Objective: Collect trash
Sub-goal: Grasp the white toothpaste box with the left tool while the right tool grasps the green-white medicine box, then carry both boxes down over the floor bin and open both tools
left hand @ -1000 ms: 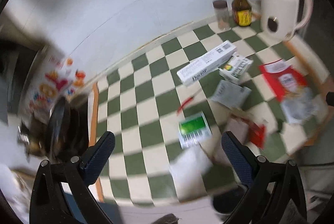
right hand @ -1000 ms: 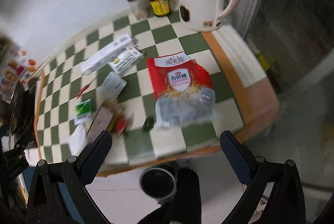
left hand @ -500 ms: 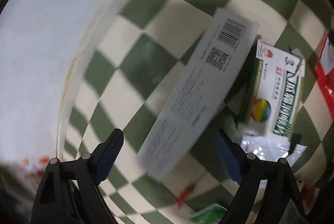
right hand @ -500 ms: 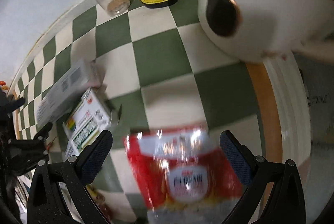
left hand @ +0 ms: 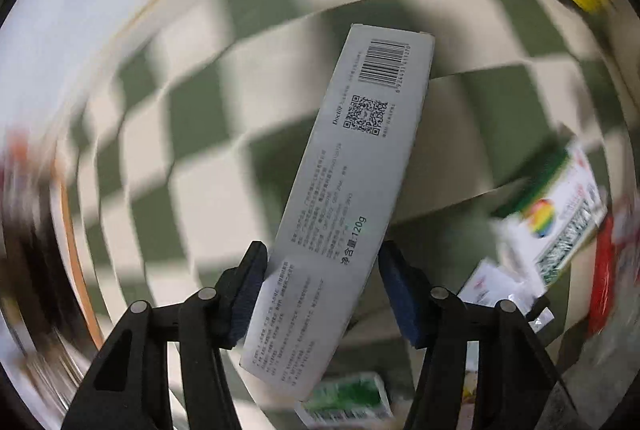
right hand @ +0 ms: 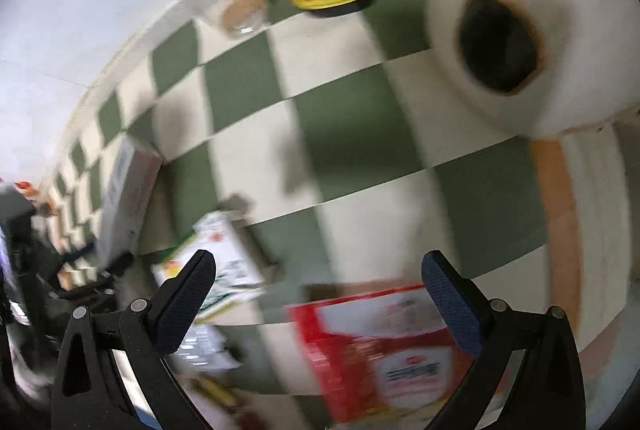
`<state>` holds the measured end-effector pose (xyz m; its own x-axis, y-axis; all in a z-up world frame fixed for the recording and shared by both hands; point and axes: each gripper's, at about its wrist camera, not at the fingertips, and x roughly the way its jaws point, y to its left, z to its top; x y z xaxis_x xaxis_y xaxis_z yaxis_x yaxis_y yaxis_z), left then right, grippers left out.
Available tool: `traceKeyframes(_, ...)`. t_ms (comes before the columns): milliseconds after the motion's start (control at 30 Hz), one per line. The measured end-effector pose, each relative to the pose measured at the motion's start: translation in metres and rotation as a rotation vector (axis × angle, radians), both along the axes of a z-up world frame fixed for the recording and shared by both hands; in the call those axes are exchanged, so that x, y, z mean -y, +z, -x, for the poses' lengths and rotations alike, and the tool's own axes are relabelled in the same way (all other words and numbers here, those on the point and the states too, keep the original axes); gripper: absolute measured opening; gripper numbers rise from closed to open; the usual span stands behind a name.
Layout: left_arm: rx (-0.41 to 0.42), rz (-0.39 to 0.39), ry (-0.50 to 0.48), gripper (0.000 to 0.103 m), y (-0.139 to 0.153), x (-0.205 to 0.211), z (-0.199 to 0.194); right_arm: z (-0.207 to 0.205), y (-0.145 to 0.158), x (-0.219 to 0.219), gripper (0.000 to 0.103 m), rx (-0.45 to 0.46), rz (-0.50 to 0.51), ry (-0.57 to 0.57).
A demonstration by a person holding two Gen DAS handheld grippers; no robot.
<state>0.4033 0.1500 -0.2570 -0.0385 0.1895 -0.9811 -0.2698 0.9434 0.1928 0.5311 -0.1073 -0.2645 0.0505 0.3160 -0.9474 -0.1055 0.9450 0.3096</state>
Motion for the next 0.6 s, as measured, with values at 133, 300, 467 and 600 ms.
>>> traceKeyframes(133,0.030,0.050,0.253,0.055,0.003,-0.033,0.041,0.013,-0.012,-0.029,0.103,-0.076,-0.053,-0.070)
traceKeyframes(300,0.083,0.104,0.357,0.056,0.016,-0.048,0.054,0.014,-0.047,-0.065,0.103,-0.227,-0.052,-0.202)
traceKeyframes(467,0.076,0.111,0.358,0.057,0.008,-0.038,0.063,0.004,-0.046,-0.099,0.096,-0.145,0.076,-0.198)
traceKeyframes(600,0.074,0.070,0.337,0.055,0.004,-0.033,0.066,-0.012,-0.041,-0.148,0.088,0.003,0.284,-0.005)
